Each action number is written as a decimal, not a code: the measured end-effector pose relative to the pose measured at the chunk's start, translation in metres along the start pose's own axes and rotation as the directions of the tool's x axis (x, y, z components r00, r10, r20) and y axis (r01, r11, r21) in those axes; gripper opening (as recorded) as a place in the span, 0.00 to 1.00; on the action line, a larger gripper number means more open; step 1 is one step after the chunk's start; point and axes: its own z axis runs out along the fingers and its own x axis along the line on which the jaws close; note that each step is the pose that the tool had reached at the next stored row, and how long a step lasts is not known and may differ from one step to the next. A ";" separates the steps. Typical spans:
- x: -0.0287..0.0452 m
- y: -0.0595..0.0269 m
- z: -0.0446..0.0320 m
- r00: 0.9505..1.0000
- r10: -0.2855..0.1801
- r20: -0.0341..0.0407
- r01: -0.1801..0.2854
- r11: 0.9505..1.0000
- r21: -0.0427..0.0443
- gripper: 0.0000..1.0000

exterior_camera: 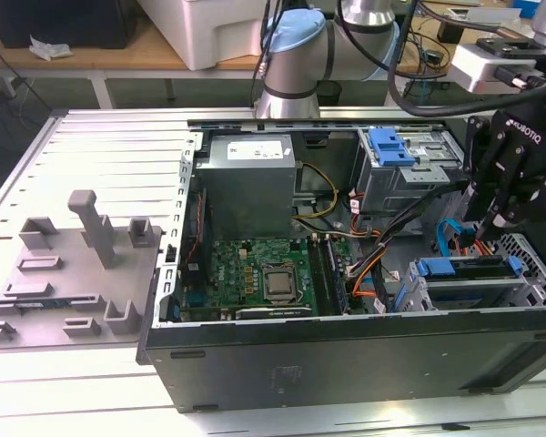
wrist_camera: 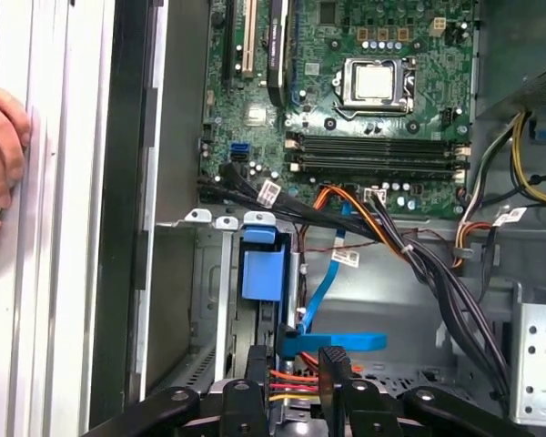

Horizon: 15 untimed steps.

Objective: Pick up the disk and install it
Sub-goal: 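Insert the second disk wire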

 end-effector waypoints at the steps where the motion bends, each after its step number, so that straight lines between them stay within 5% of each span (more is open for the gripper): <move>1: -0.0006 0.0008 0.0009 1.000 -0.001 -0.008 0.001 1.000 0.000 0.36; 3: -0.0013 0.0033 0.0018 1.000 -0.001 -0.020 0.001 1.000 -0.001 0.36; 5: -0.0031 0.0102 0.0026 0.999 -0.001 -0.039 0.001 1.000 -0.001 0.36; 7: -0.0072 0.0123 0.0031 0.999 -0.002 -0.052 0.002 1.000 0.009 0.36; 15: -0.0126 0.0184 0.0049 0.998 -0.005 -0.064 0.008 0.999 0.050 0.36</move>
